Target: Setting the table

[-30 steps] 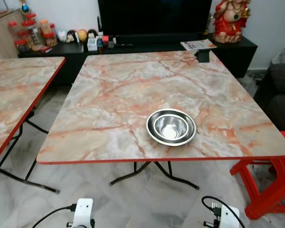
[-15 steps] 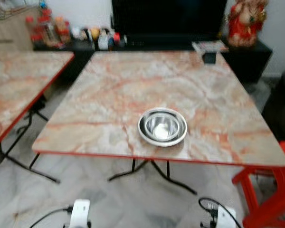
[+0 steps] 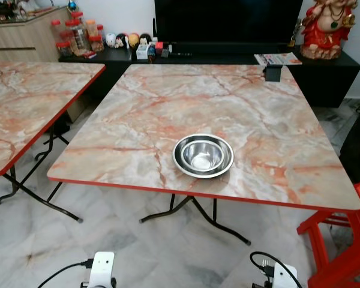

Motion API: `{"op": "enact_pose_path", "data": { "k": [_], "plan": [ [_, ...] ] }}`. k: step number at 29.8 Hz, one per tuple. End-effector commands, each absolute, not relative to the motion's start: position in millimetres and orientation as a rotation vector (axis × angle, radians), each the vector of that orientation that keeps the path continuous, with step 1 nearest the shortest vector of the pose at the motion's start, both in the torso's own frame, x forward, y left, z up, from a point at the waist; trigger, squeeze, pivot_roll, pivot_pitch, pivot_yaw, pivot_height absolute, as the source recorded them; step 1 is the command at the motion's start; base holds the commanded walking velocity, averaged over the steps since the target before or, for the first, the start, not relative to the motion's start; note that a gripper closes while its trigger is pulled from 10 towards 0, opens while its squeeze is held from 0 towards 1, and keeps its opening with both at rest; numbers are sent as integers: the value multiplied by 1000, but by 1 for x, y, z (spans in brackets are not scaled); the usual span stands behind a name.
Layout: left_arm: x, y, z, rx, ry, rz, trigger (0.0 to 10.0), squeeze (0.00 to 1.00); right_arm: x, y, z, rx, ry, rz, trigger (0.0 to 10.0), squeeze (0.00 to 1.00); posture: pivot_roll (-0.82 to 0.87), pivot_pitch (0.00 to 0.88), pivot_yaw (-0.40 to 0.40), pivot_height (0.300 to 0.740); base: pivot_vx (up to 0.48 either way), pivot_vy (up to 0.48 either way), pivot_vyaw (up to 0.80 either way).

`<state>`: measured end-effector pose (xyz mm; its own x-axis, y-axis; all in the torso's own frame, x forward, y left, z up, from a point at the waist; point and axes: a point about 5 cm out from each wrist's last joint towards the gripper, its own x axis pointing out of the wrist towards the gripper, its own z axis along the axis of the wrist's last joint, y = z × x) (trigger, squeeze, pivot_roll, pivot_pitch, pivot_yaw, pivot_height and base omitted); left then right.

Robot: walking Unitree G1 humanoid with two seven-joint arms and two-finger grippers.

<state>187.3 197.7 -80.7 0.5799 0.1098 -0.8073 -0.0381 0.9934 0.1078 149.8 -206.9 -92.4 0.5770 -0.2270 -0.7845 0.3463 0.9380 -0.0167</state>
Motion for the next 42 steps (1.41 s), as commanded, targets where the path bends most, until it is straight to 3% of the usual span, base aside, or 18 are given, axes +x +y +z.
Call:
{"op": "enact_pose_path", "data": {
  "k": [1, 11, 21, 27, 36, 42],
  "plan": [
    [188, 201, -80, 99, 956, 76, 10000, 0, 148, -208, -93, 160, 888, -366, 10000, 0, -90, 0, 50, 740, 0, 0, 0],
    [188, 198, -81, 111, 957, 61, 10000, 0, 145, -210, -93, 155, 883, -403, 10000, 0, -101, 0, 55, 740, 0, 0, 0],
    [199, 196, -76, 161, 942, -2, 10000, 0, 101, -232, -96, 98, 869, -719, 10000, 0, -180, 0, 113, 740, 0, 0, 0],
    [207, 193, -72, 174, 923, -23, 10000, 0, 93, -241, -92, 27, 826, -808, 10000, 0, -194, 0, 128, 740, 0, 0, 0],
    [209, 192, -71, 182, 916, -35, 10000, 0, 110, -265, -67, -165, 608, -899, 10000, 0, -202, 0, 131, 740, 0, 0, 0],
    [205, 191, -73, 166, 919, -25, 10000, 0, 141, -293, -31, -253, 366, -1023, 10000, 0, -191, 0, 111, 740, 0, 0, 0]
  ]
}}
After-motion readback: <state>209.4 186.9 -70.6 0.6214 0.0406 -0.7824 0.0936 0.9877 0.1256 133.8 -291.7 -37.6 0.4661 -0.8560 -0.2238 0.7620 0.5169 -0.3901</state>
